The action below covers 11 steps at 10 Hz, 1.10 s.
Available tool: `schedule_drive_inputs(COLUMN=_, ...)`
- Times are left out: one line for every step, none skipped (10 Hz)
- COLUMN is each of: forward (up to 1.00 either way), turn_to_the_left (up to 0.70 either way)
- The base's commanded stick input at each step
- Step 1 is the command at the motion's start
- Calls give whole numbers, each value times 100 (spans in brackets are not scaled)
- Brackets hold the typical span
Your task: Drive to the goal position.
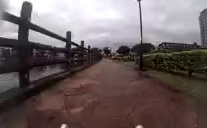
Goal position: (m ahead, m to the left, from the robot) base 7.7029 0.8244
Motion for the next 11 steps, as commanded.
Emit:
schedule_drive_inputs(forward=85, turn_to_the_left=1)
schedule_drive_inputs(forward=85, turn_to_the_left=1)
schedule_drive_inputs(forward=85, turn_to_the_left=-5)
schedule_drive_inputs(forward=85, turn_to_the_left=-12)
schedule_drive_inputs(forward=85, turn_to_the_left=-32)
schedule_drive_inputs(forward=85, turn_to_the_left=-33)
schedule_drive_inputs(forward=85, turn_to_the_left=-33)
schedule_drive_inputs(forward=85, turn_to_the_left=-32)
schedule_drive_inputs(forward=85, turn_to_the_left=-25)
schedule_drive_inputs(forward=85, turn_to_the_left=-7)
schedule_drive_inputs(forward=85, turn_to_the_left=1)
